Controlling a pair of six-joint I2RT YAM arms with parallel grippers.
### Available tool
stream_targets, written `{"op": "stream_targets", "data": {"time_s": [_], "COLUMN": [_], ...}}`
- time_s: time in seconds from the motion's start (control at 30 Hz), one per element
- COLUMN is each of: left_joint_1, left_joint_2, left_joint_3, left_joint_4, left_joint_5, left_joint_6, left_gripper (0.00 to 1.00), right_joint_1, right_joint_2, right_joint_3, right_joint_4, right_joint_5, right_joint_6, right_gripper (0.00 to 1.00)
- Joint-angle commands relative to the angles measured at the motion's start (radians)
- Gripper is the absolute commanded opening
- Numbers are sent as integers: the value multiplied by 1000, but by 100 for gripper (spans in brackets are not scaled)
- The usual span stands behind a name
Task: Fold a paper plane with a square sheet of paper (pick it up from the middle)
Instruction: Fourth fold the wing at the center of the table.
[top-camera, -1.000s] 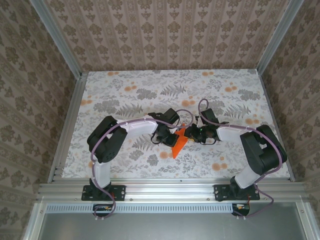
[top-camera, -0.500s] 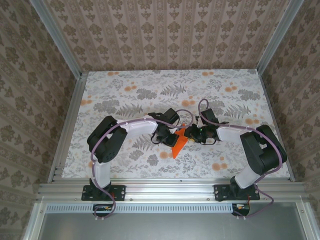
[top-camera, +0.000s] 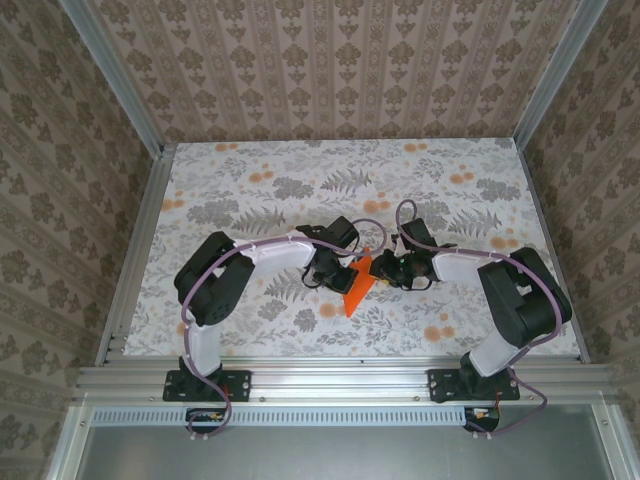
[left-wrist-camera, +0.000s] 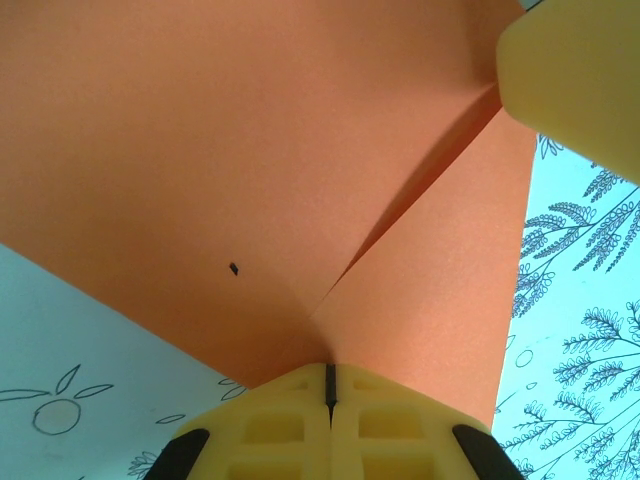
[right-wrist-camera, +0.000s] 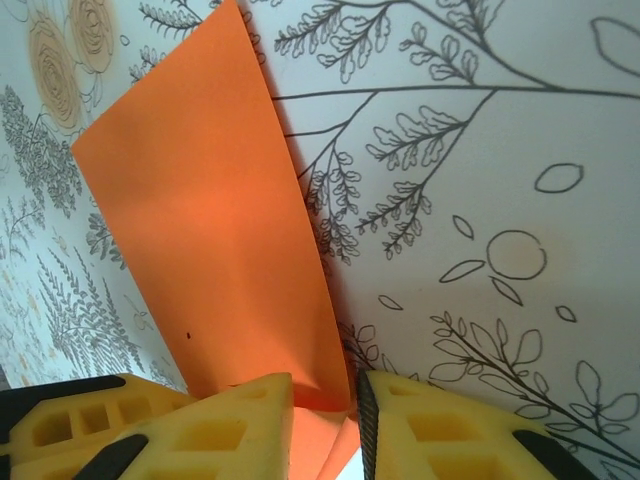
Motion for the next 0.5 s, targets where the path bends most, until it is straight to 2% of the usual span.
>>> {"op": "stream_targets", "data": {"time_s": [0.0,0.2,0.47], "left_joint_1": [-3,-3,-4], "left_joint_2": [-12,-11,-11], "left_joint_3": [-14,-18,-13], "left_joint_4": [-47,-47,-48], "left_joint_5": [-22,-22,-19], "left_joint_6": [25,25,28], "left_gripper": [0,0,0], "right_joint_1": [7,6,6], "right_joint_2": [6,-7,-12], "right_joint_3": [10,11,36], "right_joint_4": [24,17,-52], "right_joint_5": [-35,-41,0], "right_joint_6": [13,5,-31], "right_gripper": [23,21,28]}}
